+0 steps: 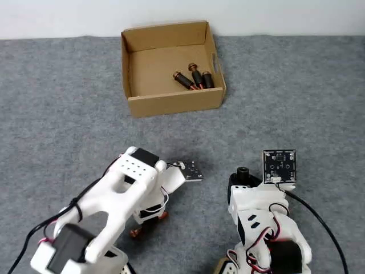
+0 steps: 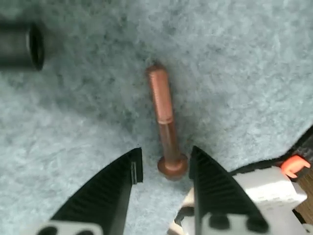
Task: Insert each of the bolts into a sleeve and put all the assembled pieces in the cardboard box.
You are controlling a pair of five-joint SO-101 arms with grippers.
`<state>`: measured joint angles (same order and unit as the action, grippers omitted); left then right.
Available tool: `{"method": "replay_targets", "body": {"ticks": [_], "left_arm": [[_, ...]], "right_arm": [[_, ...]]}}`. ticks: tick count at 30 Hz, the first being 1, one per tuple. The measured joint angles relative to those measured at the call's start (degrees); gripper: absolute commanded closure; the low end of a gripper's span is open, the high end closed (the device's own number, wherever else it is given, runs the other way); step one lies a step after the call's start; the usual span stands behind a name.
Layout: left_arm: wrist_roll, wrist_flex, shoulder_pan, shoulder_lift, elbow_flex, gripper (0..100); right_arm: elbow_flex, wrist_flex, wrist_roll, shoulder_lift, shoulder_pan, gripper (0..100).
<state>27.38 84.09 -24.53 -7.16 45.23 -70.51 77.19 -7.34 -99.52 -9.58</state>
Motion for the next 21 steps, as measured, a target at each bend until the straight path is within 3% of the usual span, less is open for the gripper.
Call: {"method": "replay_targets", "body": {"ticks": [7, 11, 21], "left_arm": [[0.0, -3.2, 0.0, 4.1, 0.0, 84], [-0.3, -5.1, 0.0, 6.9, 0.0, 90], [-10.2, -6.0, -0.3, 7.6, 0.0, 100]], "right_arm": [[0.0, 0.0, 0.0, 0.0, 0.0, 99.1], [0.0, 0.0, 0.0, 0.0, 0.0, 99.1], [0.0, 0.0, 0.0, 0.0, 0.0, 99.1]]}}
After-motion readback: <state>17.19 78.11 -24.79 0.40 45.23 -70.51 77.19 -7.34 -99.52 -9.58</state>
